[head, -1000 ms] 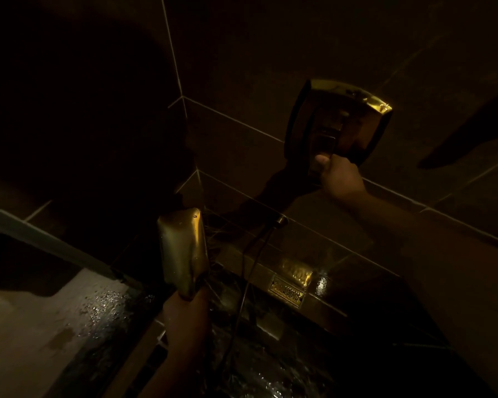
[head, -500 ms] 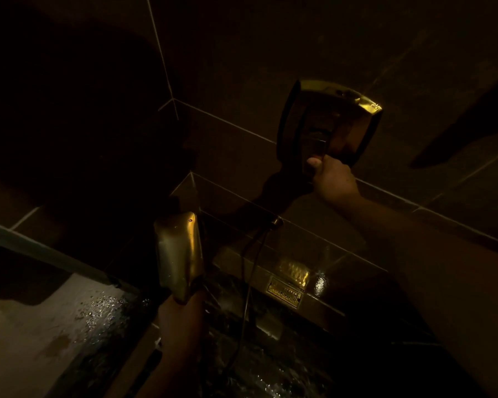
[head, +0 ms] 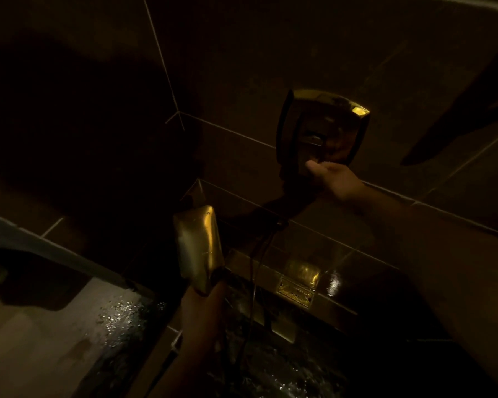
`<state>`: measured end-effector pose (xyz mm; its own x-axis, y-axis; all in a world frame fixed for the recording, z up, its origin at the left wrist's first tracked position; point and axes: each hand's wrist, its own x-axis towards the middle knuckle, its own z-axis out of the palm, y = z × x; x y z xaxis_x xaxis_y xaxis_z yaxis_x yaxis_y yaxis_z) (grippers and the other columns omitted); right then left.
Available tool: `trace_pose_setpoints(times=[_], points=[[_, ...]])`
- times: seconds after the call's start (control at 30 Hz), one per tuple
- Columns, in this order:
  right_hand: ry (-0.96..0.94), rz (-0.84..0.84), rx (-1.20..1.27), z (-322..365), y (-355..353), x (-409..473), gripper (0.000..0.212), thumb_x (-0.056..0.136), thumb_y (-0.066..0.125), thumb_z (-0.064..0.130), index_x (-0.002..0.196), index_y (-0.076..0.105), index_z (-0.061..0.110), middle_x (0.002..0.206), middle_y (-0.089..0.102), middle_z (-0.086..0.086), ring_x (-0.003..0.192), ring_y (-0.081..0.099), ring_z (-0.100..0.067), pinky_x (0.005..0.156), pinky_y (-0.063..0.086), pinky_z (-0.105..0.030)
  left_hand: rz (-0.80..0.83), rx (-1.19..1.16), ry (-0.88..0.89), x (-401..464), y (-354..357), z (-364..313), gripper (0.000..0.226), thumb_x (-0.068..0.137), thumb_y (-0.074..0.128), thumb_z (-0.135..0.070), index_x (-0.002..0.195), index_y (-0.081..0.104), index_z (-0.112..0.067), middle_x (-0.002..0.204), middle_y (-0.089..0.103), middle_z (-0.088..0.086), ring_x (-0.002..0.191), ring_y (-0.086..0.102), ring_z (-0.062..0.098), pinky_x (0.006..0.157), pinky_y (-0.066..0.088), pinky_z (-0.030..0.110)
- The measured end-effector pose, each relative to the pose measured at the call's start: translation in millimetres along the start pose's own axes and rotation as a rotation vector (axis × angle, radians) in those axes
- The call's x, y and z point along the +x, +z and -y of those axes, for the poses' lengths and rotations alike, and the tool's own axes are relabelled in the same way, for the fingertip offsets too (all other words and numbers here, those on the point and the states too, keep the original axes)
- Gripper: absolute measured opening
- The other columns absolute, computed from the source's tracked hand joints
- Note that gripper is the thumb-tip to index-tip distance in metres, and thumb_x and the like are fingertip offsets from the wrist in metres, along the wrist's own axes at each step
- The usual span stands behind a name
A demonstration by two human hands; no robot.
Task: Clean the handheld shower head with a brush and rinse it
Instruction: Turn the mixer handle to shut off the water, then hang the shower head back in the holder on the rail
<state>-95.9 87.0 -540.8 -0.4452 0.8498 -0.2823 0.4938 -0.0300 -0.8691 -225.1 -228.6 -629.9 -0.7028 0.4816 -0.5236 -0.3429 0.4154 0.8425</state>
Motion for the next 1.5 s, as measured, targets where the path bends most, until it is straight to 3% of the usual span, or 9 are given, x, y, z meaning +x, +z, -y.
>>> trace_pose_setpoints(times=[0.1,0.23,0.33,0.57,0.8,0.97,1.2,1.37,1.5], points=[[0.064,-0.052,0.019,-15,-8,-34,0.036,0.093,0.063,0.042,0.105,0.061,0.008,0.089,0.057,-0.004,0.078,0.054,-0.019,0.072,0.045,-0.037,0.105,-0.031,-0.030,-16,1,-22,0.072,0.074,0.084,-0.054,0.128,0.060,-0.013,0.094,0.074,0.014,0.083,0.075,0.029,0.064,0.061,0.040],[0.120,0.064,0.097,-31,12,-139,0.038,0.085,0.059,0.063,0.112,0.062,0.035,0.105,0.066,0.001,0.091,0.064,-0.017,0.077,0.051,-0.033,0.287,-0.230,-0.036,-43,20,-52,0.034,0.094,0.062,-0.031,0.117,0.048,-0.010,0.061,0.066,0.009,0.047,0.062,0.021,0.043,0.050,0.030],[0.105,0.215,0.276,-24,25,-227,0.046,0.071,0.063,0.077,0.102,0.068,0.044,0.105,0.071,0.012,0.099,0.068,-0.009,0.076,0.056,-0.027,0.464,-0.161,0.039,-86,43,-77,0.025,0.094,0.061,-0.039,0.113,0.061,-0.025,0.077,0.074,0.006,0.063,0.071,0.021,0.055,0.055,0.032],[-0.009,0.136,0.268,17,-18,-308,0.032,0.093,0.065,0.031,0.124,0.057,0.032,0.115,0.070,0.008,0.106,0.065,-0.004,0.094,0.053,-0.030,0.535,0.039,0.169,-192,95,-123,0.014,0.103,0.060,-0.023,0.104,0.073,-0.017,0.102,0.075,0.010,0.099,0.073,0.025,0.087,0.058,0.044],[0.018,-0.031,0.242,27,-103,-369,0.021,0.097,0.059,0.022,0.117,0.060,0.028,0.101,0.075,0.008,0.096,0.070,-0.005,0.069,0.053,-0.014,0.705,0.541,0.547,-275,129,-187,0.020,0.099,0.067,-0.028,0.084,0.074,-0.017,0.079,0.075,0.007,0.069,0.073,0.019,0.068,0.062,0.044],[-0.013,-0.235,0.299,42,-172,-415,0.017,0.096,0.061,0.020,0.113,0.063,0.017,0.092,0.076,-0.006,0.088,0.073,-0.020,0.069,0.055,-0.024,0.633,0.573,0.994,-338,148,-297,0.011,0.097,0.066,-0.028,0.086,0.066,-0.027,0.085,0.068,-0.004,0.074,0.065,0.007,0.057,0.047,0.019],[-0.036,-0.464,0.339,67,-254,-463,0.021,0.098,0.056,0.026,0.119,0.056,0.021,0.090,0.075,-0.005,0.086,0.073,-0.024,0.075,0.055,-0.035,0.320,0.317,1.734,-448,168,-464,0.032,0.093,0.065,-0.028,0.124,0.056,-0.026,0.125,0.049,-0.001,0.124,0.046,0.022,0.096,0.041,0.034],[-0.017,-0.529,0.388,81,-289,-485,0.020,0.097,0.057,0.018,0.117,0.057,0.015,0.089,0.073,-0.010,0.083,0.072,-0.028,0.074,0.054,-0.038,0.038,0.323,1.903,-486,197,-529,0.060,0.097,0.057,-0.036,0.153,0.038,-0.025,0.167,0.023,0.014,0.155,0.019,0.035,0.121,0.025,0.056],[-0.006,-0.565,0.474,91,-299,-490,0.022,0.095,0.060,0.008,0.116,0.057,0.011,0.094,0.069,-0.019,0.086,0.069,-0.032,0.067,0.055,-0.037,0.008,0.417,1.978,-494,231,-548,0.067,0.102,0.040,-0.049,0.163,0.016,-0.033,0.174,0.003,0.008,0.160,-0.002,0.030,0.124,0.006,0.051]])
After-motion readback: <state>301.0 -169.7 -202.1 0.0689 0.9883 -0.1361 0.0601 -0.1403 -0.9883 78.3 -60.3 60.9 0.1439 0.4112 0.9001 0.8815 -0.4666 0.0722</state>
